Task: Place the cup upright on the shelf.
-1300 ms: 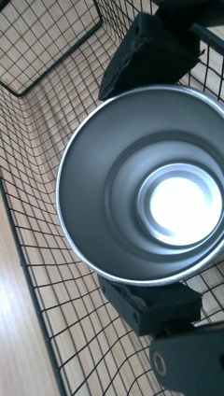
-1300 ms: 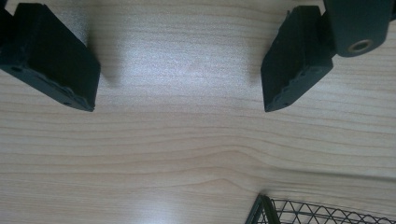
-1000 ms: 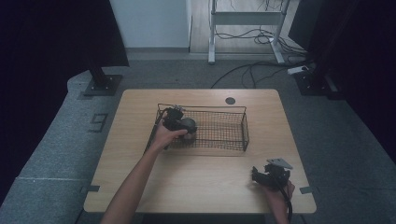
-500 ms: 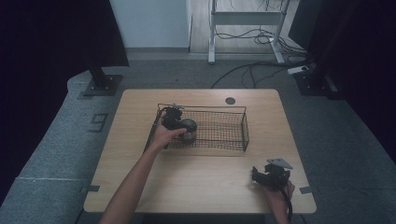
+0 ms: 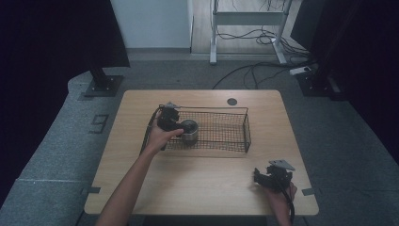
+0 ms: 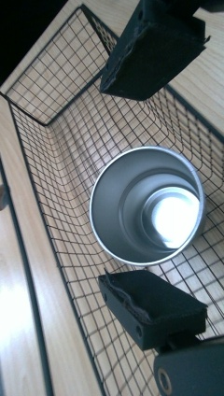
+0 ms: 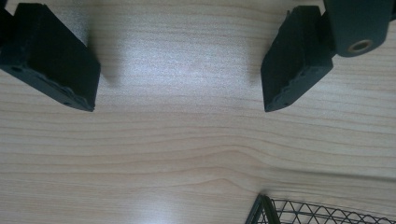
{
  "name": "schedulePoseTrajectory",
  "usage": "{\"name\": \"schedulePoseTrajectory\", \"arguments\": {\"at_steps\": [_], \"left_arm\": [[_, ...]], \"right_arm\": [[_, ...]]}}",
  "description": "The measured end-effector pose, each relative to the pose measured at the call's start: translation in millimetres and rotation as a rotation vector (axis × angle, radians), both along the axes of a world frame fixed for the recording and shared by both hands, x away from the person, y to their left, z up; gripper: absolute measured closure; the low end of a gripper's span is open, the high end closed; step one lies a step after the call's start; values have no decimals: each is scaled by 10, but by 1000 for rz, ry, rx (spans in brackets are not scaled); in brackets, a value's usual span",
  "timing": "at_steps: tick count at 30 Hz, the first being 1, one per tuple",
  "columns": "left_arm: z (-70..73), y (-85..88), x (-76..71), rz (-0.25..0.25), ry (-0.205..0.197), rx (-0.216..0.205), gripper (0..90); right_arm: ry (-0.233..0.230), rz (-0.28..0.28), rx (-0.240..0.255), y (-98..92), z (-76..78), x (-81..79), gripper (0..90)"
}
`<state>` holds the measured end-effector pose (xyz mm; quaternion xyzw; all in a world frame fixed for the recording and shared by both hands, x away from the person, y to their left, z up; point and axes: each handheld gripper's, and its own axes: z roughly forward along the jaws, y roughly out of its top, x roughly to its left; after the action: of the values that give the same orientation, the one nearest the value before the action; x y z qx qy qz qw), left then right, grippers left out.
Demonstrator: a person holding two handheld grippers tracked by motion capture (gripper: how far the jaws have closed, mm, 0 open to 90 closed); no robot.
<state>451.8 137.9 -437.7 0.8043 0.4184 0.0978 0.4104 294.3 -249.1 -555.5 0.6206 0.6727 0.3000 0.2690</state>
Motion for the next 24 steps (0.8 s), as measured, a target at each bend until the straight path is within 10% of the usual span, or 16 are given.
{"name": "schedulePoseTrajectory", "arguments": {"at_steps": [11, 24], "left_arm": [[-5, 243, -497, -18, -89, -14, 93], [-326, 522, -1036, -38, -92, -38, 120]], "right_arm": [[2, 0, -1, 0, 1, 0, 117], [1, -1, 1, 1, 1, 0, 117]]}}
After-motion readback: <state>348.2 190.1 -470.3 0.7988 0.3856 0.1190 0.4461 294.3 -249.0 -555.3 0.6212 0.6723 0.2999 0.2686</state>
